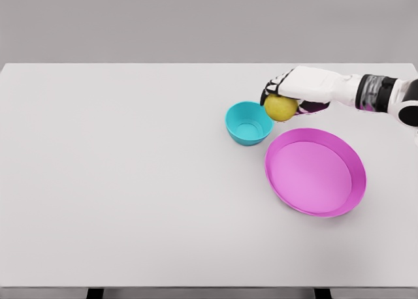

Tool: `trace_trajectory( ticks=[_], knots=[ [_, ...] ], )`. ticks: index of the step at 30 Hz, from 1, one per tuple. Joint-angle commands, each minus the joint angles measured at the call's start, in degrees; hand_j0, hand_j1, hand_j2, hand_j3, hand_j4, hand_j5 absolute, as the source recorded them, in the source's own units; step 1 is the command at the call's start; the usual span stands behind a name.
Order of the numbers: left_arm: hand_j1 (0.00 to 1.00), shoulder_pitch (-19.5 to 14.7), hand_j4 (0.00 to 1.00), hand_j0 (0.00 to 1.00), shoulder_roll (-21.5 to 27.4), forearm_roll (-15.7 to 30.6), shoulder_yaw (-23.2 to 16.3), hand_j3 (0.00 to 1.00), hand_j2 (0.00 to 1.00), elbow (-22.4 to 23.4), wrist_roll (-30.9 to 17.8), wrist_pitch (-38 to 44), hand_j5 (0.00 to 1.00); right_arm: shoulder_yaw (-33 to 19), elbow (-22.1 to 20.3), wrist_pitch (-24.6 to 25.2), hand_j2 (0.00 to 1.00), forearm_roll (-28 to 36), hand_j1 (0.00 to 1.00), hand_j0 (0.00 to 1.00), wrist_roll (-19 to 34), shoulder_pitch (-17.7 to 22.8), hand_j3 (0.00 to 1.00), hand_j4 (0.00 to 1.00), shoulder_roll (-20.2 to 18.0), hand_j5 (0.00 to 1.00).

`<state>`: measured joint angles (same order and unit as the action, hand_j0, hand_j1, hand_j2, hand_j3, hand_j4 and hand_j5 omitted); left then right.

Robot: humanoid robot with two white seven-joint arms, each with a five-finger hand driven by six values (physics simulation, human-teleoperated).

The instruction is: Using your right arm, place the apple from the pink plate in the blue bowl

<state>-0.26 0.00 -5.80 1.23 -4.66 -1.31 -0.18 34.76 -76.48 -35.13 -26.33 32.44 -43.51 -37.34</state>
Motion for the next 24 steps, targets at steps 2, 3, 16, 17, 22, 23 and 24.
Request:
trace_trajectory(
  ticks=[2,3,16,17,22,23,24],
  knots=[
    [1.0,0.0,1.0,1.0,0.0,0.0,0.0,1.0,1.0,0.0,0.0,0.0,1.0,0.0,2.2,0.1,0.51,0.0,0.51,0.51,0.0,-0.6,0.51,0.51,2.4,0.51],
    [1.0,0.0,1.0,1.0,0.0,0.0,0.0,1.0,1.0,0.0,0.0,0.0,1.0,0.2,2.7,0.1,0.51,-0.1,0.51,0.51,0.0,-0.7,0.51,0.51,2.5,0.51],
    [1.0,0.0,1.0,1.0,0.0,0.0,0.0,1.0,1.0,0.0,0.0,0.0,1.0,5.0,9.2,0.1,0.51,-1.8,0.51,0.51,-0.1,-4.9,0.51,0.51,7.6,0.51],
    [1.0,0.0,1.0,1.0,0.0,0.0,0.0,1.0,1.0,0.0,0.0,0.0,1.0,5.1,9.2,0.1,0.51,-1.8,0.51,0.51,-0.1,-4.9,0.51,0.51,7.7,0.51],
    [1.0,0.0,1.0,1.0,0.0,0.0,0.0,1.0,1.0,0.0,0.0,0.0,1.0,5.8,10.7,0.1,0.53,-1.8,0.53,0.53,0.0,-6.1,0.53,0.53,8.9,0.53],
    [1.0,0.0,1.0,1.0,0.0,0.0,0.0,1.0,1.0,0.0,0.0,0.0,1.0,5.9,10.8,0.1,0.54,-1.8,0.54,0.54,-0.1,-6.2,0.54,0.54,9.0,0.54],
    [1.0,0.0,1.0,1.0,0.0,0.0,0.0,1.0,1.0,0.0,0.0,0.0,1.0,5.9,10.9,0.1,0.71,-1.8,0.71,0.71,-0.1,-6.2,0.71,0.71,9.0,0.71]
  ],
)
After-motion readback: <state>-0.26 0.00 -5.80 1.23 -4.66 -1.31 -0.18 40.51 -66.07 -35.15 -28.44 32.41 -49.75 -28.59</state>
